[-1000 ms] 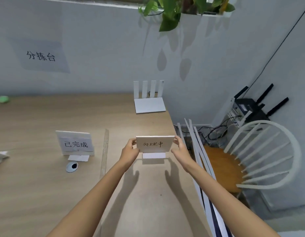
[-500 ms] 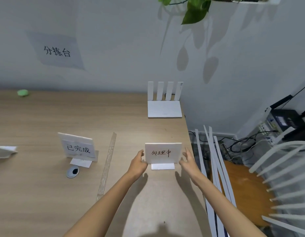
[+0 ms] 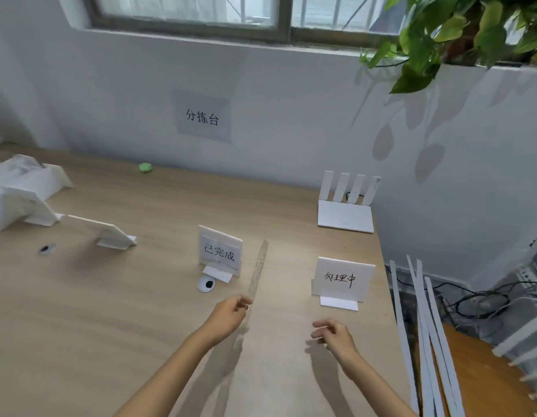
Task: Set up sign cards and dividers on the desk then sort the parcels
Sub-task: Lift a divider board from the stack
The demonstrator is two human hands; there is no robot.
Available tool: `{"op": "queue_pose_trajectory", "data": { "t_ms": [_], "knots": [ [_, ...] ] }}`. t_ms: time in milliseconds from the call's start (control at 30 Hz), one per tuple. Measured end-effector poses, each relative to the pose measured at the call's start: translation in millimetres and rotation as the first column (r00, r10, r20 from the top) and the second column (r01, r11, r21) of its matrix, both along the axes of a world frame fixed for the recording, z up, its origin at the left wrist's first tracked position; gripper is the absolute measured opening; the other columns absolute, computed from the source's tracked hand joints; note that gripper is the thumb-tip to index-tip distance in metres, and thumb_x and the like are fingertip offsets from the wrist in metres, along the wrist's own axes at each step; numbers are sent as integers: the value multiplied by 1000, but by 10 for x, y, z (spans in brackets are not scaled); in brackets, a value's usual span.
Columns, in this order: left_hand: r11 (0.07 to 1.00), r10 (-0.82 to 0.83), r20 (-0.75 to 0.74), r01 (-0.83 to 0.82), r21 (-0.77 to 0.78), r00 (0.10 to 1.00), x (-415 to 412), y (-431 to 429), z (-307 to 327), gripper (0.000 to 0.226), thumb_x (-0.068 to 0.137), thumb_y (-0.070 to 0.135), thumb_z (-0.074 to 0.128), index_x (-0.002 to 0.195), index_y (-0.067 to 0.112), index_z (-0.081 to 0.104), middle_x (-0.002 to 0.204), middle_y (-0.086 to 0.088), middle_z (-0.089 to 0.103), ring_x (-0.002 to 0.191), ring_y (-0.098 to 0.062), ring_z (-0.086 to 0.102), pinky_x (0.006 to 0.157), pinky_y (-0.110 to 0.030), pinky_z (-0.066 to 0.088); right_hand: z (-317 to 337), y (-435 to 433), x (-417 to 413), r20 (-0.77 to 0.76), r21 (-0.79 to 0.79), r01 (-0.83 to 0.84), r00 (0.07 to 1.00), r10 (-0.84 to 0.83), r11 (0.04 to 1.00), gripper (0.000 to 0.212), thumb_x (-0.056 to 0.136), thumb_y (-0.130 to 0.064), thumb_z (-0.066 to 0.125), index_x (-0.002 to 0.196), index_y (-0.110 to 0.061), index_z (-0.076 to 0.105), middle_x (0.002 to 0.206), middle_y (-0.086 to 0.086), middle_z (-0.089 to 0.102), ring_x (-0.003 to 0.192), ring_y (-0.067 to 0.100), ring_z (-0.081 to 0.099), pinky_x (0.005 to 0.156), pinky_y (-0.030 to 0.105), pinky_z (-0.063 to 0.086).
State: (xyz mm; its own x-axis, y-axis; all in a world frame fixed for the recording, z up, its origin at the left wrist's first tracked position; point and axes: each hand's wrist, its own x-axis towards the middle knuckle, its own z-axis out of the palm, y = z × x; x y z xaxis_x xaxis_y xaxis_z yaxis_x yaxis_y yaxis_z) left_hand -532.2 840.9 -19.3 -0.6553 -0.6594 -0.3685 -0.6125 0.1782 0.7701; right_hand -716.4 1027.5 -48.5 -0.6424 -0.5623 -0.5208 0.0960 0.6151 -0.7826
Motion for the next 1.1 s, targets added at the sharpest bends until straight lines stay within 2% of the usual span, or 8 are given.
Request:
{"op": "queue_pose_trajectory", "data": {
  "t_ms": [233,367,567,667,767,900,1033,1100],
  "knots": [
    [979,163,-51,-168,-116,985,1973,-111,589,33,90,4,43,90,34,55,93,7,63,90,-11,58,70,-10,40,539,-476,1494,-52,-79,-299,954,296,951,34,83,5,36,93,-11,64,80,10,71,65,16,60,53,11,40],
    [942,289,-65,-295,-162,955,3322,17,789,28,91,5,43,97,29,57,94,7,65,93,-10,61,72,-10,41,712,-671,2571,-37,-107,-475,880,474,873,32,83,2,37,95,-11,64,80,7,72,66,16,62,62,20,41],
    [818,520,-123,-535,-210,845,5243,389,934,28,93,6,44,94,30,57,95,5,65,95,-12,60,79,-17,43,771,-901,4247,9,-164,-650,751,660,742,28,85,0,40,97,-12,63,78,4,73,68,15,63,70,27,42],
    [735,623,-138,-637,-233,770,6051,620,971,26,94,7,43,96,27,59,96,4,66,94,-11,60,74,-14,42,744,-922,5030,42,-160,-721,678,734,674,28,86,-1,40,97,-12,63,77,3,72,67,14,63,70,27,41],
    [674,681,-152,-695,-250,716,6683,833,995,28,93,3,42,97,22,62,93,3,67,91,-8,60,72,-10,41,732,-937,5684,62,-146,-778,609,791,611,28,85,-1,39,96,-13,63,75,2,72,66,14,64,69,26,41],
    [607,737,-186,-758,-238,649,7302,1000,940,37,92,-1,43,86,32,60,89,3,68,90,-11,61,74,-14,42,764,-1038,6291,72,-130,-824,547,834,551,29,86,-2,38,97,-12,63,77,3,73,68,15,65,69,25,43],
    [555,774,-198,-795,-244,601,7702,1051,901,33,91,-6,43,87,22,58,84,-1,65,87,-14,60,69,-4,39,801,-1249,6700,61,-110,-859,496,866,500,28,86,-1,38,96,-11,62,75,4,71,66,16,64,68,25,42],
    [540,784,-207,-807,-239,585,7888,997,881,33,91,-5,43,87,24,58,87,-1,66,88,-14,60,69,-4,40,812,-1446,6871,51,-109,-870,478,877,481,27,88,-1,39,98,-9,62,76,5,71,68,16,64,69,26,44]
  ]
}}
